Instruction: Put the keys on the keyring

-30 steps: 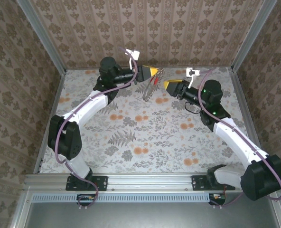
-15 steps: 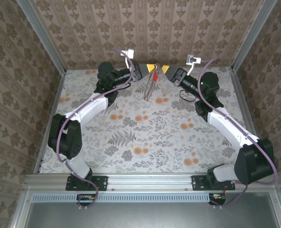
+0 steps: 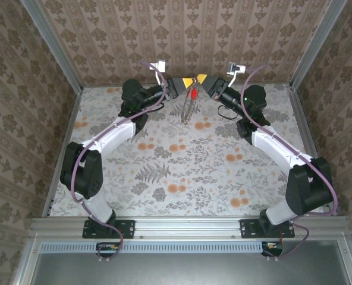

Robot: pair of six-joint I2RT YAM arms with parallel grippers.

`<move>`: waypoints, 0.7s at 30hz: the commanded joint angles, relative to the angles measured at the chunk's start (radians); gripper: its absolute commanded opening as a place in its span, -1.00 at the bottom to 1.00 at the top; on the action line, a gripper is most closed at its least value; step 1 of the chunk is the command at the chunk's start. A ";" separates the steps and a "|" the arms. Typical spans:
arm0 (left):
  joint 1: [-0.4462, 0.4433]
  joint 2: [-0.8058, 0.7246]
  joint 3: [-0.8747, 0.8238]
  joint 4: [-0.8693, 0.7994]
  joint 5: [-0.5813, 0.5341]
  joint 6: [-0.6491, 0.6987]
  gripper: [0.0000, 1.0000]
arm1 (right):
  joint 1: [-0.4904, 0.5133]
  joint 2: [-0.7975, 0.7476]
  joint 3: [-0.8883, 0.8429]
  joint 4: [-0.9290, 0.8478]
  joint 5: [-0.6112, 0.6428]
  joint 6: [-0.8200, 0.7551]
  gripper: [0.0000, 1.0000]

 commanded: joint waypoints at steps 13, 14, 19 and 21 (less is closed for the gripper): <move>0.005 0.021 0.011 0.082 -0.011 -0.031 -1.00 | 0.021 0.019 0.007 0.060 -0.033 0.016 -0.39; 0.005 0.020 0.012 0.084 -0.012 -0.031 -1.00 | 0.022 0.019 0.007 0.060 -0.033 0.016 -0.39; 0.003 0.017 0.010 0.094 -0.010 -0.031 -1.00 | 0.022 0.021 -0.005 0.057 -0.025 0.015 -0.35; 0.003 0.017 0.010 0.095 -0.010 -0.031 -1.00 | 0.020 0.016 -0.011 0.053 -0.017 0.009 -0.34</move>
